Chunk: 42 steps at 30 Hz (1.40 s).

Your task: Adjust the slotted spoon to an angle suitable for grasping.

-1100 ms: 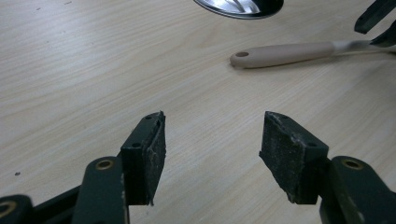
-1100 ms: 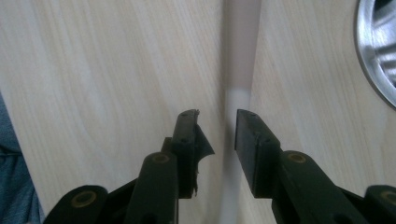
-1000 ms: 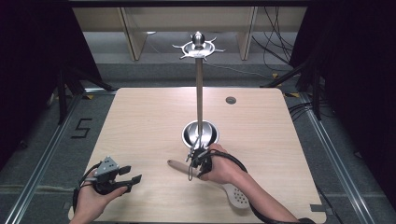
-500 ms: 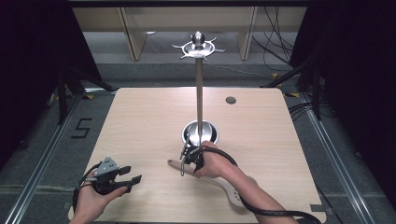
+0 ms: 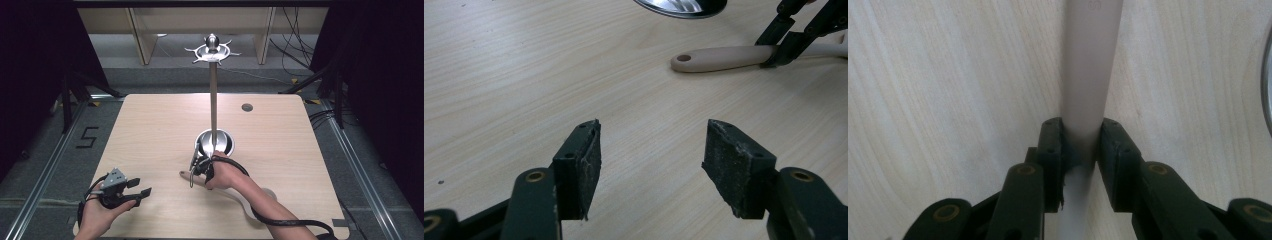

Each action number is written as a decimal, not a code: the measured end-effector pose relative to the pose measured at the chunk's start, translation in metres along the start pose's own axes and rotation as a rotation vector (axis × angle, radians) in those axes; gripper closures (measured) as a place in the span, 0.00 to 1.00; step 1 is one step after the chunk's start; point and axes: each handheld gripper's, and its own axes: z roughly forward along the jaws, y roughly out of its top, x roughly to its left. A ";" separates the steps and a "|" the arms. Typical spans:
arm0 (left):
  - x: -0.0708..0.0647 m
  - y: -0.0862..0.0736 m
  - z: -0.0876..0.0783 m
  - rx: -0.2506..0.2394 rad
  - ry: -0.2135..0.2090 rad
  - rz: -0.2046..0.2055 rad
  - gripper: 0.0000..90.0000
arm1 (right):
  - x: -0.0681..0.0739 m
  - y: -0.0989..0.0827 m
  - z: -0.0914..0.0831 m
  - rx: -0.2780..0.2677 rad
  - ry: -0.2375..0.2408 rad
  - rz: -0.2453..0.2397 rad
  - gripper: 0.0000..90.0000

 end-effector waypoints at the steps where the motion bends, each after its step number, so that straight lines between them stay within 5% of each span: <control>1: 0.000 0.000 0.000 -0.001 0.000 0.002 0.43 | 0.000 0.000 0.000 0.000 0.002 0.001 0.82; 7: 0.000 0.000 -0.001 -0.001 0.008 -0.004 0.43 | 0.003 -0.001 -0.003 -0.021 -0.007 -0.010 0.83; 8: -0.001 0.000 0.000 -0.001 0.007 -0.016 0.43 | 0.006 -0.002 -0.005 -0.023 -0.003 0.020 0.83; 16: 0.000 0.000 0.000 -0.005 0.005 0.000 0.43 | 0.007 -0.009 -0.022 -0.096 -0.034 -0.017 0.83; 20: 0.000 0.000 -0.001 0.001 0.011 -0.004 0.43 | 0.012 -0.015 -0.032 -0.130 -0.044 0.035 0.83; 22: 0.000 0.000 -0.001 0.002 0.011 -0.004 0.43 | 0.013 -0.020 -0.038 -0.161 -0.045 0.071 0.83; 26: 0.000 0.000 0.000 0.005 0.005 0.000 0.43 | 0.013 -0.032 -0.050 -0.225 -0.049 0.051 0.83; 31: 0.001 0.000 -0.001 0.021 0.004 0.017 0.43 | 0.017 -0.049 -0.061 -0.340 -0.063 0.103 0.83; 37: 0.000 0.000 0.001 0.002 0.001 0.002 0.43 | 0.016 -0.066 -0.072 -0.417 -0.094 0.113 0.83; 38: 0.000 0.000 0.001 0.003 0.003 -0.003 0.43 | 0.015 -0.070 -0.074 -0.475 -0.108 0.107 0.83; 42: 0.001 -0.001 0.001 -0.002 -0.001 -0.004 0.43 | 0.019 -0.079 -0.082 -0.535 -0.107 0.127 0.83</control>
